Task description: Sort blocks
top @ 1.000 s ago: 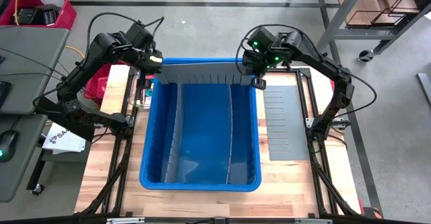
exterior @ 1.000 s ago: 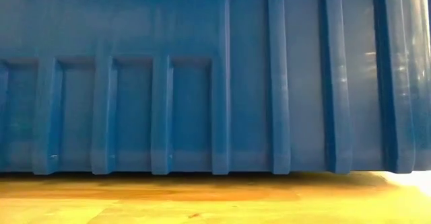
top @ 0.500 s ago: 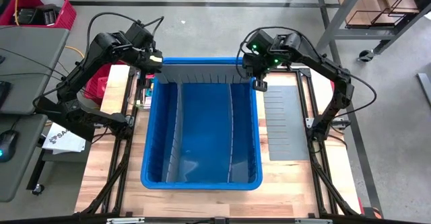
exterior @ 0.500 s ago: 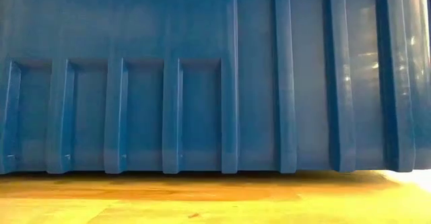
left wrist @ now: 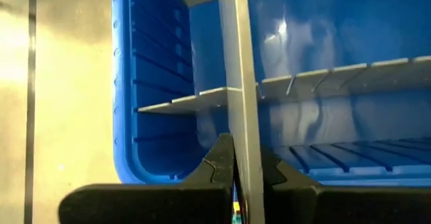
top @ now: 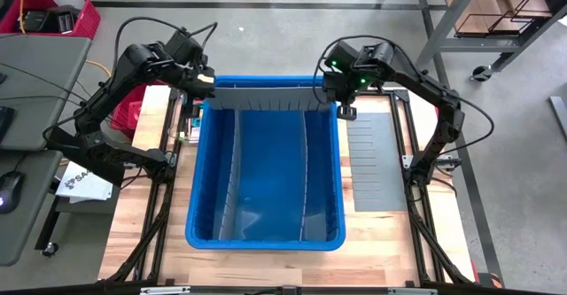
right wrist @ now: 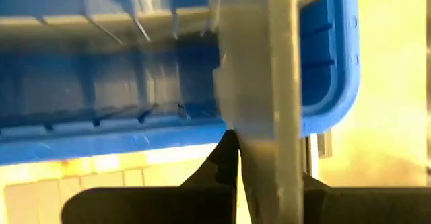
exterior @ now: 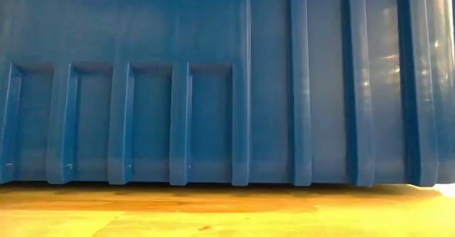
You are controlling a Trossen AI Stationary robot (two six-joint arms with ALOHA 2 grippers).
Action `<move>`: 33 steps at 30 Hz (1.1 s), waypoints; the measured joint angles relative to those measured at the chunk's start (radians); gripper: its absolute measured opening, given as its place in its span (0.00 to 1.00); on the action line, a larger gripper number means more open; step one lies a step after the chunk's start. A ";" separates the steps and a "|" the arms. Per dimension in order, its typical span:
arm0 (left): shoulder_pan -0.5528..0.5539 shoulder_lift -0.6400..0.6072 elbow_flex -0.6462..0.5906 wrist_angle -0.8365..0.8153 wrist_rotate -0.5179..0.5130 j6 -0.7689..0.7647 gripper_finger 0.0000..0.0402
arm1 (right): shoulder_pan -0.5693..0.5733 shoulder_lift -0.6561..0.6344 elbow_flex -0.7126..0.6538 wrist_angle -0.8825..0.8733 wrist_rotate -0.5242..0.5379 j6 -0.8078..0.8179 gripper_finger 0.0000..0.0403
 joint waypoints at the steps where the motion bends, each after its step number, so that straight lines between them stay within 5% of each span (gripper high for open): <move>1: 0.000 -0.001 0.001 -0.003 -0.002 0.000 0.00 | 0.000 0.001 -0.001 -0.014 0.022 0.001 0.00; 22: 0.001 -0.002 -0.001 -0.004 -0.069 -0.088 0.08 | 0.022 -0.028 0.000 0.007 0.076 0.046 0.00; 33: -0.006 -0.012 0.018 -0.007 -0.127 -0.130 0.27 | 0.023 -0.056 0.008 0.016 0.085 0.072 0.06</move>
